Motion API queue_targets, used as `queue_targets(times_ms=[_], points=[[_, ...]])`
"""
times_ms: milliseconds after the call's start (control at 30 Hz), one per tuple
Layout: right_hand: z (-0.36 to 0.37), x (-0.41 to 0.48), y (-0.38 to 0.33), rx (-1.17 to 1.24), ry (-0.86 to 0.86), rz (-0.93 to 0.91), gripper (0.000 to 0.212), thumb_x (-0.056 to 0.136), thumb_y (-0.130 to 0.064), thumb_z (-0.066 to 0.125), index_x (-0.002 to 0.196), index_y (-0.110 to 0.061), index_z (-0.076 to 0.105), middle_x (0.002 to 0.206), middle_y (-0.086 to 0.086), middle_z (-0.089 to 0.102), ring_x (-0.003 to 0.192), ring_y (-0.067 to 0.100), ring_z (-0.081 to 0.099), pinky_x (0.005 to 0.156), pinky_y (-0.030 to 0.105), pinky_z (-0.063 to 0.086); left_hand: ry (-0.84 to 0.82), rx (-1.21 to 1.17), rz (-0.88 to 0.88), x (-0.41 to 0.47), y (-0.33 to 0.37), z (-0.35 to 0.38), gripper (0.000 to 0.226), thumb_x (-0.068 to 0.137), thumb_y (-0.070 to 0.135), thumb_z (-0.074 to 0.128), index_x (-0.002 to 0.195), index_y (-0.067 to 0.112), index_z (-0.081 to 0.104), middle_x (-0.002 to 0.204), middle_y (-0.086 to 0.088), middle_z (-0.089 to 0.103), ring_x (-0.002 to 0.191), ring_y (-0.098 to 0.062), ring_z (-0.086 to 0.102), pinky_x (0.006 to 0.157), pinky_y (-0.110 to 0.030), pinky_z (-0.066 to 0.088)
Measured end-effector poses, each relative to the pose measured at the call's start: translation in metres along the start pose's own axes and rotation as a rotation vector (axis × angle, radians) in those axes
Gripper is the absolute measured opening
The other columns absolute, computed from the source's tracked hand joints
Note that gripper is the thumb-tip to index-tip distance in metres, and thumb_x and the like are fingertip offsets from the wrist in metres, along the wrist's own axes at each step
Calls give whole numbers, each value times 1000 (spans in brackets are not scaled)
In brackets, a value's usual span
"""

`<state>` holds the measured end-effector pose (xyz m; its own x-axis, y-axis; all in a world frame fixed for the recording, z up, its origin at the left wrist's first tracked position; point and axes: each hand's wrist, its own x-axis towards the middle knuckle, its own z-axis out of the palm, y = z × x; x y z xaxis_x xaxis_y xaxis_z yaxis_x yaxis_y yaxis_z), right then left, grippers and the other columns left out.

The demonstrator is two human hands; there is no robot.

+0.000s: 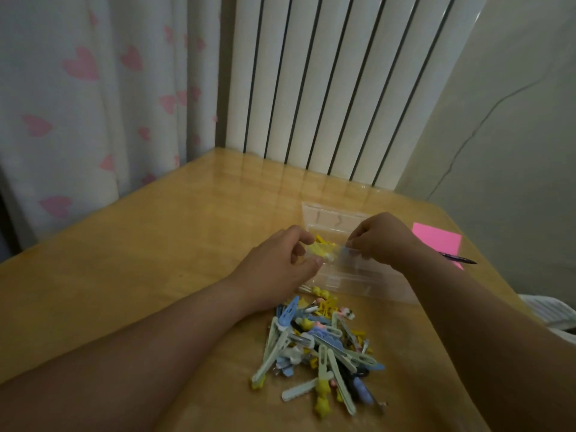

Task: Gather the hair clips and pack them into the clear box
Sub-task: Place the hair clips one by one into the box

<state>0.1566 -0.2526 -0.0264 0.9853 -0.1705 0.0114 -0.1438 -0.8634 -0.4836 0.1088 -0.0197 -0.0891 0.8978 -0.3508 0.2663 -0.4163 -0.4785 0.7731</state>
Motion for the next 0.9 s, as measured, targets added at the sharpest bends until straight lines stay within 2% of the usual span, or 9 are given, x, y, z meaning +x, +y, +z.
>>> queue_targets(times_ms=[100,233,367,433,500,600,700,833,900], points=[[1,0,1,27,8,25,4,87,-14,82,85,-12,84,71,4,75,61,16,64,52,25,47,1,2,3,0,0,0,40,100,53,62,133,32,55,111,12,56,104,-9,58,96,-45,55],[3,-2,7,20,44,16,5,88,-20,81,88,-17,85,82,1,77,79,22,71,75,39,62,7,-5,3,0,0,0,40,100,54,62,133,33,56,111,11,57,104,-10,59,95,-45,55],[-2,-27,14,136,235,-113,12,96,-24,73,100,-18,82,95,-3,77,80,7,65,67,24,49,3,-15,2,-1,0,0,38,101,52,62,133,33,56,111,10,58,103,-11,60,94,-44,56],[-8,-49,16,185,321,-201,11,99,-28,70,101,-22,80,92,-12,74,81,3,65,64,21,45,7,-12,3,-1,1,0,37,101,50,62,133,32,56,111,9,58,104,-11,60,94,-42,56],[-16,-72,17,245,331,-268,9,100,-29,69,99,-26,77,86,-13,73,74,4,68,60,15,45,8,-12,-1,-1,3,-1,37,102,49,63,133,31,56,112,8,59,103,-11,60,93,-41,56],[-24,-99,16,304,173,-344,8,100,-30,68,96,-28,75,78,-8,76,62,5,70,52,10,48,11,-12,-11,-2,5,-1,36,101,48,64,132,31,58,113,6,61,104,-12,61,93,-40,56],[-28,-114,13,180,-47,-402,13,99,-37,68,93,-28,74,79,-8,76,59,7,70,57,19,53,18,-19,-26,-2,8,-1,34,100,47,65,129,31,59,112,5,62,104,-13,62,94,-40,56],[-25,-121,8,-30,-392,-348,36,96,-54,67,90,-20,75,79,-1,78,64,13,74,66,29,60,32,-38,-35,-2,10,-1,32,99,45,67,126,31,60,110,5,64,102,-11,63,91,-36,56],[-20,-124,4,-95,-481,-327,41,93,-59,68,89,-19,76,79,3,78,67,14,75,67,30,60,35,-35,-35,-2,10,-1,31,99,44,68,126,31,60,109,5,64,99,-8,63,90,-34,55]])
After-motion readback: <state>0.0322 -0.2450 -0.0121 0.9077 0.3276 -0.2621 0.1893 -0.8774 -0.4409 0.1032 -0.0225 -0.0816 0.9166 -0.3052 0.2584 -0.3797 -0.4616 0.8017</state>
